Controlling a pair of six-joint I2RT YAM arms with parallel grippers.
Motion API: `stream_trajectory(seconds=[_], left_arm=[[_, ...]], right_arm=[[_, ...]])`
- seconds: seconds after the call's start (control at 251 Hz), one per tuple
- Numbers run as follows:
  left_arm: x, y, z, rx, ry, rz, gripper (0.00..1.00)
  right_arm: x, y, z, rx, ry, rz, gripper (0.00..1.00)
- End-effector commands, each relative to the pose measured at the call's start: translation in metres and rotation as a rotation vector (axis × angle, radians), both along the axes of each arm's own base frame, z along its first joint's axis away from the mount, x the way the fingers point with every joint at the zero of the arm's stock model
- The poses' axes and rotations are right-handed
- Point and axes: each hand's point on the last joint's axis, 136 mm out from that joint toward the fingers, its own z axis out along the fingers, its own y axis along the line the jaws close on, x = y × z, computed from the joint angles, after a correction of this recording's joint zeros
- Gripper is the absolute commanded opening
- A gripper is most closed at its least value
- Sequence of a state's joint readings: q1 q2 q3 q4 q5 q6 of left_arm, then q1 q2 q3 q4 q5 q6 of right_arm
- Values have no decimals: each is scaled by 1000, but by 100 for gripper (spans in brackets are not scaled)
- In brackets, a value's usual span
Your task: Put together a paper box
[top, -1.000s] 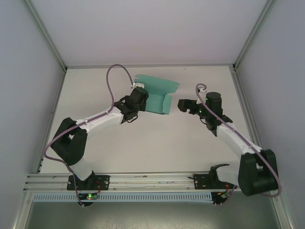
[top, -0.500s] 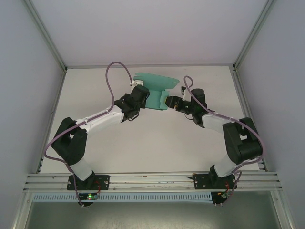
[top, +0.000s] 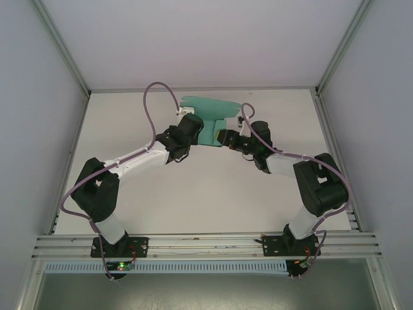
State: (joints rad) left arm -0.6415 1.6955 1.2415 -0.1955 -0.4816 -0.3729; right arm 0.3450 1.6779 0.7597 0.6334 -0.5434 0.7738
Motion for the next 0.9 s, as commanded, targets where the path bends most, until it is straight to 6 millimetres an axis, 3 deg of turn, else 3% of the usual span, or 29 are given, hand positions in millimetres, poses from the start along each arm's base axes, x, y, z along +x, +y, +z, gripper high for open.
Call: stream_trajectory(seconds=[0.0, 0.243, 0.327, 0.539, 0.607, 0.898], left_arm=[[2, -3, 8, -12, -14, 35, 0], [-3, -8, 11, 9, -16, 17, 0], [-5, -10, 12, 21, -19, 15, 0], [-10, -19, 18, 38, -31, -5, 0], [-11, -21, 19, 43, -35, -7, 0], [-12, -23, 25, 61, -46, -2, 0]], right_arm=[[6, -1, -4, -10, -16, -53, 47], [16, -18, -21, -143, 10, -168, 29], [19, -22, -26, -233, 9, -201, 18], [20, -34, -42, -416, 26, -276, 12], [21, -40, -42, -463, 10, -311, 0], [17, -56, -53, -730, -2, -328, 0]])
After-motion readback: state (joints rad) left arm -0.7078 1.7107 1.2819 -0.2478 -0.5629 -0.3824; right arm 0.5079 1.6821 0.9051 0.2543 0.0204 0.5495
